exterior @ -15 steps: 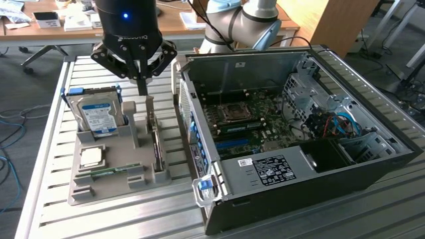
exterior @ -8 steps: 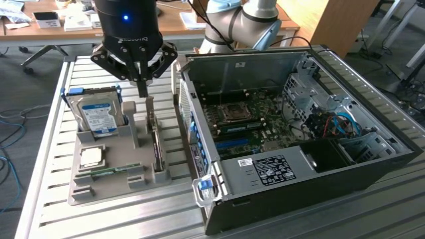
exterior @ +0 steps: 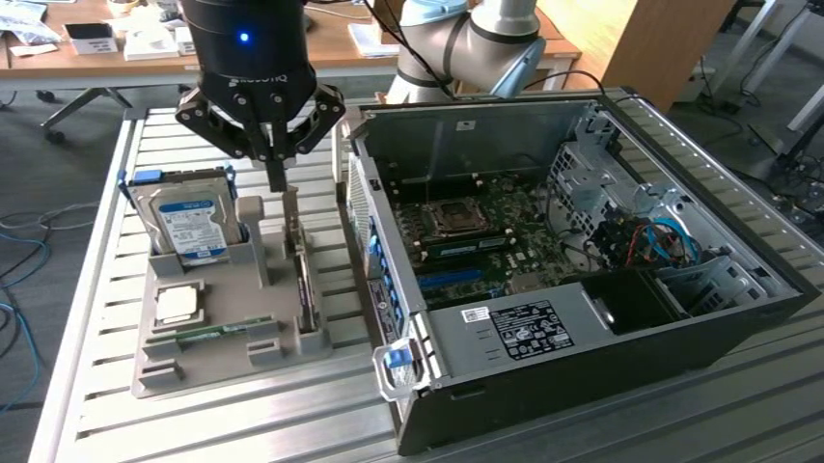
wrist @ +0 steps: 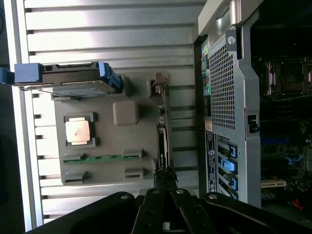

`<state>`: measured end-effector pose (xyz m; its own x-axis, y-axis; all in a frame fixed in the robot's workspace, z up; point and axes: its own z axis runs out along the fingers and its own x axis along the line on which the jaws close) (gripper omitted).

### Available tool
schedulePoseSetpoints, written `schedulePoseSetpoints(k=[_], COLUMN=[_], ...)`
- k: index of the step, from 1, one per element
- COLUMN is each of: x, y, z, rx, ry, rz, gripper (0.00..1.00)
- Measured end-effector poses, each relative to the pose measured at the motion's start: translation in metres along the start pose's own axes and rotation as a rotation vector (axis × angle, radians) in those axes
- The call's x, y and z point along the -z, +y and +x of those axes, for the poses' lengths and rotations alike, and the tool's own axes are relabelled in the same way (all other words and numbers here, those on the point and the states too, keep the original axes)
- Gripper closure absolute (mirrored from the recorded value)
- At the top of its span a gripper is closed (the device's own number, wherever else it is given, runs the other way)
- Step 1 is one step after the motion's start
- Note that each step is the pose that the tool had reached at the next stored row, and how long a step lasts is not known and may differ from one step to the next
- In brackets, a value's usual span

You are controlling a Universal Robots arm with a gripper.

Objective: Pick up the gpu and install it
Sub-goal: 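Reach for the gpu, then pick up the gpu and move the gpu toward the slot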

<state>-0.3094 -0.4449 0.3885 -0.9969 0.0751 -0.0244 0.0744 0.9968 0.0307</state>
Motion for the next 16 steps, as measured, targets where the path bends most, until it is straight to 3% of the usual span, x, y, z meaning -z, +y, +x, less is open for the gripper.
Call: schedulePoseSetpoints(k=[13,16], x=[0.0000,0.0000], y=[-0.0001,-0.0001], z=[0.0000,0.0000], rx=[0.000,0.000], ry=[0.0000,0.0000], rz=[0.0000,0.0001], gripper=[0.89,0.83])
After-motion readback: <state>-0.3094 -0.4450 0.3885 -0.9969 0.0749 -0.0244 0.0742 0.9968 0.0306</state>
